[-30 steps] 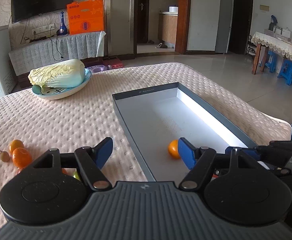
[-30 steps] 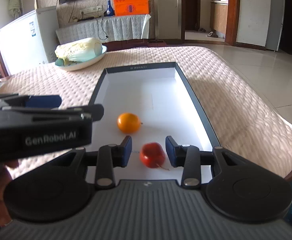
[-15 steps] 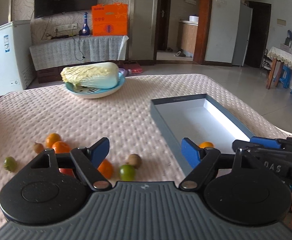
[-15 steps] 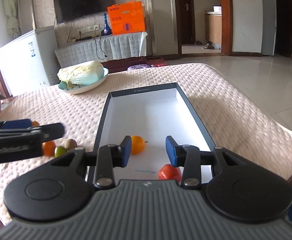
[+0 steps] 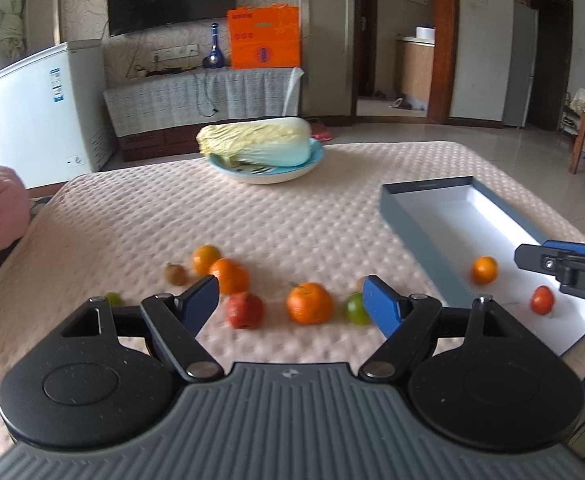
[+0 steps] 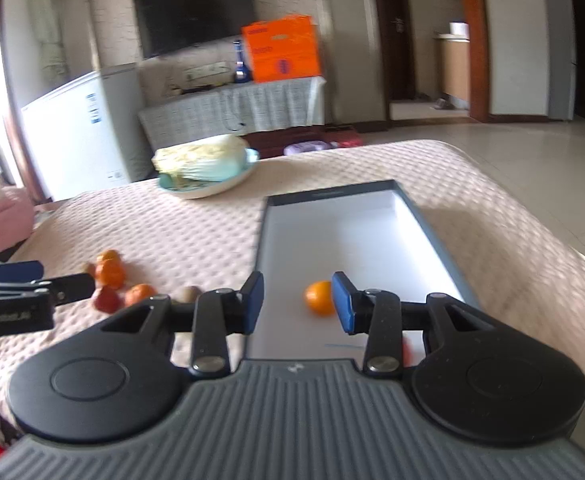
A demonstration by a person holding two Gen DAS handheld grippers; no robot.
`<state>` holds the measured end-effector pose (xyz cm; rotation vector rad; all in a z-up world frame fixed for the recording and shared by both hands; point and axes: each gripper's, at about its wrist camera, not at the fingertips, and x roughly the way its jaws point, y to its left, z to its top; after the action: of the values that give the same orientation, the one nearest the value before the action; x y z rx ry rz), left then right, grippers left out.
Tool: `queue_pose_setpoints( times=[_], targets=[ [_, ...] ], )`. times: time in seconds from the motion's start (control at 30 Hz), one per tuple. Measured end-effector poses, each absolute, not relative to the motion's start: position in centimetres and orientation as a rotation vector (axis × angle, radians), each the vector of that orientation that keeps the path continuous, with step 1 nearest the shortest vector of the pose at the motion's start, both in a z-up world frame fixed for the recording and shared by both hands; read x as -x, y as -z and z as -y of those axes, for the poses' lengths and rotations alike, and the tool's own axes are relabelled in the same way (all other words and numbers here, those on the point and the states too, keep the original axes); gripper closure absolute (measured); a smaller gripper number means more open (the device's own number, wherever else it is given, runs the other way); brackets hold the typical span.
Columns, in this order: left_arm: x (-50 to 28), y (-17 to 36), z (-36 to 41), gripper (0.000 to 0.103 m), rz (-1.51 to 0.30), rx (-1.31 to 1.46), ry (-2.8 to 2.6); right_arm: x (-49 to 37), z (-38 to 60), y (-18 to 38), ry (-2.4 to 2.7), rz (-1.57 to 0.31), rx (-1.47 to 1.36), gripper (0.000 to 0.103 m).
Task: Organize fruits
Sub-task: 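Move the right tool toward the green lime on the quilt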
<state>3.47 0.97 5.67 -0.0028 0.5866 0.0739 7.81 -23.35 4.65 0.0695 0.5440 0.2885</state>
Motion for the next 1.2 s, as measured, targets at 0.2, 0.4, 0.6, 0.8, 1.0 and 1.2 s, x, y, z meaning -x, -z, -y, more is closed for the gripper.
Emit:
queue_pose_setpoints(
  times=[0.2, 0.4, 0.6, 0.8, 1.0, 1.2],
  targets=[
    [-2.9, -5.3, -4.0, 0.021, -0.6, 0.017, -0.102, -7.6, 20.2, -4.5, -0.36, -0.546, -0.033, 0.063],
    [-2.8, -4.8, -5.6, 0.021, -0.61, 0.027, -0.093, -7.7, 16.4, -3.1, -0.427, -0.586, 0.027, 0.063],
    [-2.9, -4.5, -6.8, 0.021, -0.611, 0.034, -0.064, -8.0, 13.3, -1.3, -0.462, -0.621, 0.083, 0.064],
    [-3.3, -4.2, -7.8, 0.02, -0.617, 0.046, -0.05, -8.9, 11.9, -0.1, -0.447, -0.646, 0.076, 0.064],
    [-3.4, -4.1, -8.3, 0.02, -0.614, 0.066, -0.028, -9.9, 11.2, 1.0, -0.398, -0.669, 0.095, 0.064],
    [-3.8, -3.6, -8.7, 0.02, -0.628, 0.062, -0.025, -10.9, 10.9, 1.6, -0.385, -0.686, 0.054, 0.065]
  ],
)
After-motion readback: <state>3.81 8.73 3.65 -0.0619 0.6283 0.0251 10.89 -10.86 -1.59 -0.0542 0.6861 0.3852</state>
